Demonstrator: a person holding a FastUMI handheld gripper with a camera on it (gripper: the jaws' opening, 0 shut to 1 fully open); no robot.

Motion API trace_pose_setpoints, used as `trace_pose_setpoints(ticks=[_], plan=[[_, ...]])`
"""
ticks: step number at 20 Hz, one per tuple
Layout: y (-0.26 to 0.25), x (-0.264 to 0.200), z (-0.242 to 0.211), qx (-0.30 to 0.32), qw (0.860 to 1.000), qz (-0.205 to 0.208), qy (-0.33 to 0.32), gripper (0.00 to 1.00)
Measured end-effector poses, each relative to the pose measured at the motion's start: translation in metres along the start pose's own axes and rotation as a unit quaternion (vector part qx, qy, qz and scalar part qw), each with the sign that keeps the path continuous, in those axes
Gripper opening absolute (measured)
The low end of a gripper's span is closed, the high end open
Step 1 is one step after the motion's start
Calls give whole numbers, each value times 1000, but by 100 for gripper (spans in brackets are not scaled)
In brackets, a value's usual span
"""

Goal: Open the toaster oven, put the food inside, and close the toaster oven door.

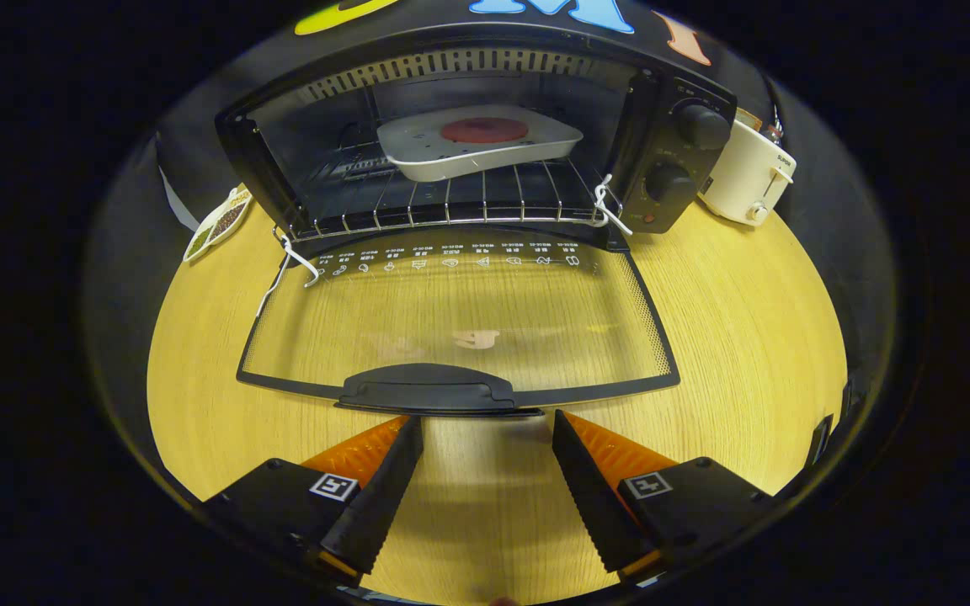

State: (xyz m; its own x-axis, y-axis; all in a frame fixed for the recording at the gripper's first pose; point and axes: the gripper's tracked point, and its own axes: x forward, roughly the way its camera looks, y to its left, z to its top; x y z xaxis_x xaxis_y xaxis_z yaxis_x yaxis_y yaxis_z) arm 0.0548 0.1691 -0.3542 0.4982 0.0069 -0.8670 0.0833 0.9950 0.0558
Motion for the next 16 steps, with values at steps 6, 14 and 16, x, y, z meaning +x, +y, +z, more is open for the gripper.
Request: trace_pose_setpoints(ticks=[6,14,16], plan=[[0,-12,6,-14,1000,12,-23,98],[7,-51,26,-14,996,40,-77,98],[11,-64,38,-18,994,48,-101,99]])
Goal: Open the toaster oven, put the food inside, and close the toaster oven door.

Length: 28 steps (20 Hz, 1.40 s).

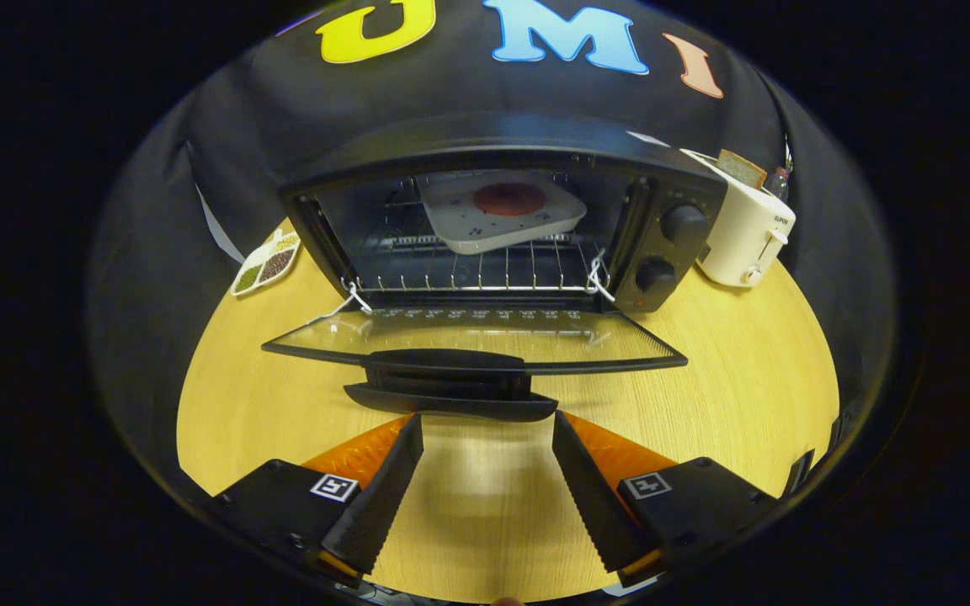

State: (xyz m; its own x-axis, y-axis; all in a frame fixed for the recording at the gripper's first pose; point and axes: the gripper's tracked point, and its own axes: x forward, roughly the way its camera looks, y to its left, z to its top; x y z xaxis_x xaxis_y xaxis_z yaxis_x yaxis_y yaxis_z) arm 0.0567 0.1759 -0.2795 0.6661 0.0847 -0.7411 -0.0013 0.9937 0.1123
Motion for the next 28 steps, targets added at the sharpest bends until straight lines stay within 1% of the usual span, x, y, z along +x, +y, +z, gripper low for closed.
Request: trace_pose_setpoints(ticks=[3,6,8,11,14,15,20,22,24,25,28], plan=[[11,-16,33,-4,999,17,-52,98],[15,-34,80,-12,993,26,-111,98],[7,-45,112,-26,987,22,-157,98],[-7,-74,146,-56,974,11,-221,98],[-24,-104,168,-81,963,11,-258,98],[-38,-111,184,-82,961,8,-265,98],[-75,-138,213,-57,948,9,-313,98],[-95,-147,222,-59,941,-5,-334,98],[-118,-158,222,-68,933,-30,-351,98],[-127,-165,217,-69,932,-40,-354,98],[-152,-194,198,-47,929,-46,-363,98]])
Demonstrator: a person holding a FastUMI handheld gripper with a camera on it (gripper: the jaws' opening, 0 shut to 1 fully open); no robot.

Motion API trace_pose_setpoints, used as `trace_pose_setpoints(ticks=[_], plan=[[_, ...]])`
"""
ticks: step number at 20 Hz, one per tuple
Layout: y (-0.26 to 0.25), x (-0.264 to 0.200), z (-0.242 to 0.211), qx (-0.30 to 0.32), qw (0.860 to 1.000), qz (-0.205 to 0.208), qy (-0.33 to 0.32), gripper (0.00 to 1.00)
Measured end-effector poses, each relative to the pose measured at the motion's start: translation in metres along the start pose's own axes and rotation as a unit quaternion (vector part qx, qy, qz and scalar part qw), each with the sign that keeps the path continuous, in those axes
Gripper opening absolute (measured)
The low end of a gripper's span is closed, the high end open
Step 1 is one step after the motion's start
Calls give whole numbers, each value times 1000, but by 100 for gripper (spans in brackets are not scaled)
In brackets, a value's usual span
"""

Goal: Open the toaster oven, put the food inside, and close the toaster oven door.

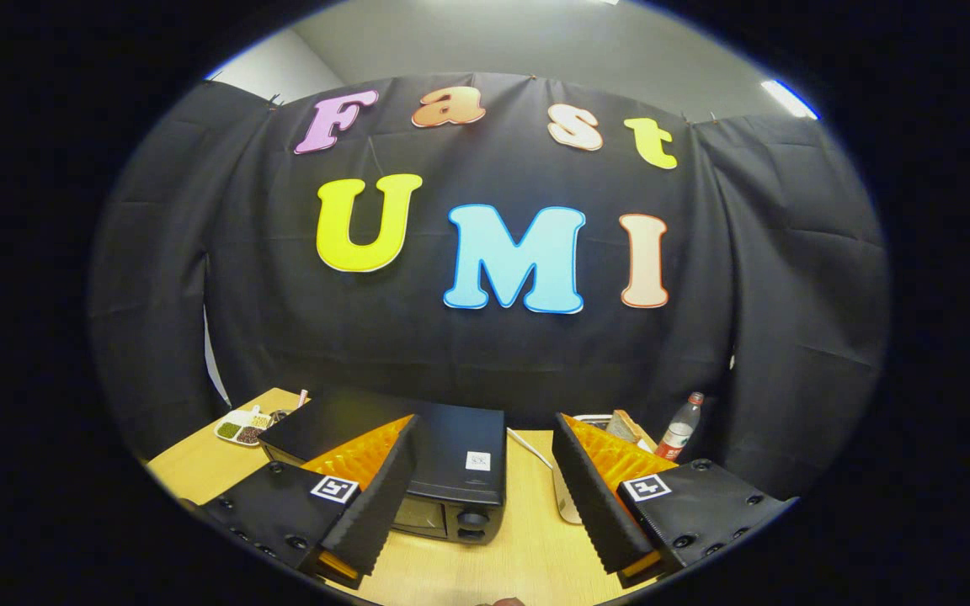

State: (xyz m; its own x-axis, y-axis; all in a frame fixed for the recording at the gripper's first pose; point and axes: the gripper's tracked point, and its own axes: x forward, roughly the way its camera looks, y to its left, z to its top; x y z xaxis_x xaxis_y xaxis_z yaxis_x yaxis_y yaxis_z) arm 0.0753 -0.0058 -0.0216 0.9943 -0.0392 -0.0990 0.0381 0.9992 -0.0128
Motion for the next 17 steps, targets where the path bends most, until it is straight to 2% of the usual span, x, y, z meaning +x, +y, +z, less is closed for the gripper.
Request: trace_pose_setpoints(ticks=[5,9,13,17], plan=[[-48,-55,3,36,999,-26,-23,98],[-79,-91,4,23,998,-38,-46,98],[-89,-117,-2,14,999,-28,-41,98],[-92,-122,-1,13,999,-23,-47,98]])
